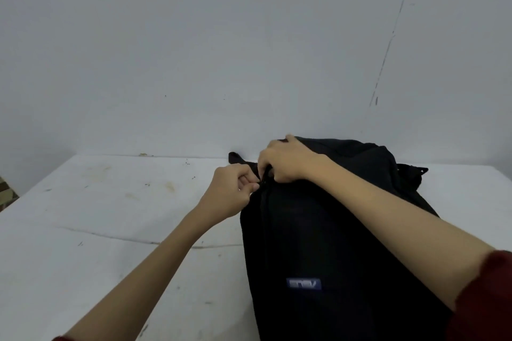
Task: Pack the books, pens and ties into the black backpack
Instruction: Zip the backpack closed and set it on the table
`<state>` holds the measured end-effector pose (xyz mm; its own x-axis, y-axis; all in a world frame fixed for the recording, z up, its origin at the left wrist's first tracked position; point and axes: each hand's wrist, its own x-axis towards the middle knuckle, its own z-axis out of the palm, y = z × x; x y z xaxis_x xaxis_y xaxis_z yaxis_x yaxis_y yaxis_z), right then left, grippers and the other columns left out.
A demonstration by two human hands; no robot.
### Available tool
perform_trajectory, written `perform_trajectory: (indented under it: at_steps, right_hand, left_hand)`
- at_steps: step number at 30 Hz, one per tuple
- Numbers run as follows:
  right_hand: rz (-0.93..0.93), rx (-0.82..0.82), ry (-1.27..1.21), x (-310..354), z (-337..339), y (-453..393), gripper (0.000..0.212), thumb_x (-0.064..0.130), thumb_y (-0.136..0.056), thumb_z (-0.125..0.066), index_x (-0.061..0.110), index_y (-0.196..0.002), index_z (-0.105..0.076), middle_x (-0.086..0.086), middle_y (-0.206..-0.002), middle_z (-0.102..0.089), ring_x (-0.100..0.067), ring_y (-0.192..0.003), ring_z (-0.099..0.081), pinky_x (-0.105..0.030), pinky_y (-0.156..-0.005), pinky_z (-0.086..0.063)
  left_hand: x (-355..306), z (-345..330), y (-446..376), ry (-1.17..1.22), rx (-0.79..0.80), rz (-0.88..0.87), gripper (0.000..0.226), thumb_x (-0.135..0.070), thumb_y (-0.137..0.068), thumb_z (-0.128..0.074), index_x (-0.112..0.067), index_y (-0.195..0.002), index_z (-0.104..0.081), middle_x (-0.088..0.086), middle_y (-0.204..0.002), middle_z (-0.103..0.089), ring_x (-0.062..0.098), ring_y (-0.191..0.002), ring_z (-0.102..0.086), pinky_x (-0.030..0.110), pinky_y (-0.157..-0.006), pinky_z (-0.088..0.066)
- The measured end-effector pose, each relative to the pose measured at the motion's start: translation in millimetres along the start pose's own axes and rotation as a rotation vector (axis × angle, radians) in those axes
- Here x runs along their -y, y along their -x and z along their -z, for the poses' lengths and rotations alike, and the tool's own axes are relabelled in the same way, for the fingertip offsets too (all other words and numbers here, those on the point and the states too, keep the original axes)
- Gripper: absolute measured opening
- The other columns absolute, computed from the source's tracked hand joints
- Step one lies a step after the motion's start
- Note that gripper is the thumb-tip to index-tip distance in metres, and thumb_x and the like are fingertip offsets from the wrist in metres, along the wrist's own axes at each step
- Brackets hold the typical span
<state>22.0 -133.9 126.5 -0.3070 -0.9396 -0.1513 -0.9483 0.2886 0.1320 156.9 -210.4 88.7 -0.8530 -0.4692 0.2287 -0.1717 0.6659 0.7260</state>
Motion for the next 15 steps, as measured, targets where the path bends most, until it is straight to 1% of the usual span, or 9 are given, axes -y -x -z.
perform_trajectory:
  at_steps: [1,3,5,6,8,9,10,12,15]
  right_hand:
    - [-0.045,-0.08,0.049,-0.1,-4.1,4.3,0.031,0.014,-0.09,-0.051,0.035,-0.106,-0.065,0.007,-0.117,-0.062,-0.015,-0.119,-0.044,-0.047,-0.106,-0.019]
    - [-0.156,-0.215,0.088,-1.7,-6.3,10.5,0.031,0.014,-0.09,-0.05,0.035,-0.107,-0.065,0.007,-0.11,-0.064,-0.016,-0.116,-0.046,-0.053,-0.109,-0.013]
    - [-0.213,-0.247,0.024,0.6,-3.7,17.9,0.034,0.013,-0.089,-0.049,0.034,-0.111,-0.064,0.005,-0.114,-0.063,-0.018,-0.119,-0.045,-0.054,-0.109,-0.013]
    - [-0.201,-0.198,-0.058,5.6,-0.7,23.8,0.038,0.012,-0.089,-0.048,0.035,-0.115,-0.063,0.004,-0.12,-0.06,-0.02,-0.123,-0.042,-0.053,-0.108,-0.015]
    - [-0.09,-0.006,-0.127,23.4,4.6,41.1,0.048,0.009,-0.088,-0.047,0.038,-0.125,-0.056,0.007,-0.136,-0.05,-0.02,-0.129,-0.035,-0.05,-0.105,-0.021]
    - [-0.018,0.063,-0.058,34.1,3.3,50.8,0.048,0.01,-0.089,-0.048,0.039,-0.126,-0.055,0.01,-0.14,-0.046,-0.018,-0.129,-0.034,-0.047,-0.103,-0.023]
    - [0.038,0.077,0.038,43.0,-0.4,59.1,0.042,0.014,-0.09,-0.049,0.038,-0.124,-0.058,0.011,-0.139,-0.047,-0.016,-0.127,-0.035,-0.044,-0.1,-0.024]
    - [0.049,-0.03,0.184,52.6,-8.9,72.2,0.028,0.023,-0.092,-0.052,0.035,-0.115,-0.064,0.007,-0.124,-0.057,-0.014,-0.12,-0.038,-0.039,-0.097,-0.025]
    - [-0.109,-0.203,0.168,48.1,-18.6,80.4,0.025,0.03,-0.093,-0.053,0.034,-0.113,-0.066,0.004,-0.11,-0.063,-0.016,-0.116,-0.04,-0.043,-0.1,-0.023]
  left_hand:
    - [-3.5,-2.8,10.0,0.003,0.021,-0.006,0.022,0.001,-0.083,-0.064,-0.016,-0.07,-0.06,-0.009,-0.063,-0.054,-0.007,-0.053,-0.051,0.005,-0.055,-0.039]
    - [-6.8,-2.4,28.8,0.002,0.086,-0.024,0.018,0.0,-0.084,-0.065,-0.013,-0.072,-0.061,-0.006,-0.064,-0.054,-0.002,-0.053,-0.05,0.005,-0.055,-0.038]
    - [-5.6,4.4,46.5,-0.001,0.152,-0.039,0.014,-0.001,-0.083,-0.066,-0.011,-0.074,-0.064,-0.002,-0.067,-0.057,0.003,-0.057,-0.049,0.006,-0.056,-0.039]
    - [-3.0,7.3,53.5,-0.001,0.159,-0.042,0.013,-0.002,-0.083,-0.067,-0.011,-0.074,-0.065,-0.001,-0.068,-0.059,0.004,-0.058,-0.049,0.007,-0.057,-0.039]
    - [1.1,9.4,64.8,0.009,0.117,-0.034,0.014,-0.001,-0.083,-0.067,-0.012,-0.074,-0.065,-0.002,-0.065,-0.058,0.003,-0.055,-0.049,0.007,-0.056,-0.039]
    - [1.2,8.3,69.9,0.021,0.094,-0.025,0.015,0.0,-0.083,-0.066,-0.012,-0.074,-0.065,-0.003,-0.064,-0.056,0.002,-0.054,-0.048,0.008,-0.056,-0.038]
    - [0.4,5.0,73.6,0.029,0.087,-0.016,0.015,0.001,-0.083,-0.066,-0.011,-0.074,-0.064,-0.002,-0.064,-0.056,0.001,-0.054,-0.049,0.007,-0.055,-0.039]
    - [-5.9,-4.2,85.5,0.021,0.147,-0.007,0.015,0.001,-0.084,-0.065,-0.011,-0.075,-0.063,-0.003,-0.066,-0.055,0.002,-0.054,-0.048,0.007,-0.056,-0.039]
    - [-11.2,-9.8,110.3,-0.002,0.32,-0.019,0.019,0.0,-0.084,-0.065,-0.014,-0.072,-0.061,-0.005,-0.068,-0.056,0.002,-0.057,-0.048,0.008,-0.057,-0.04]
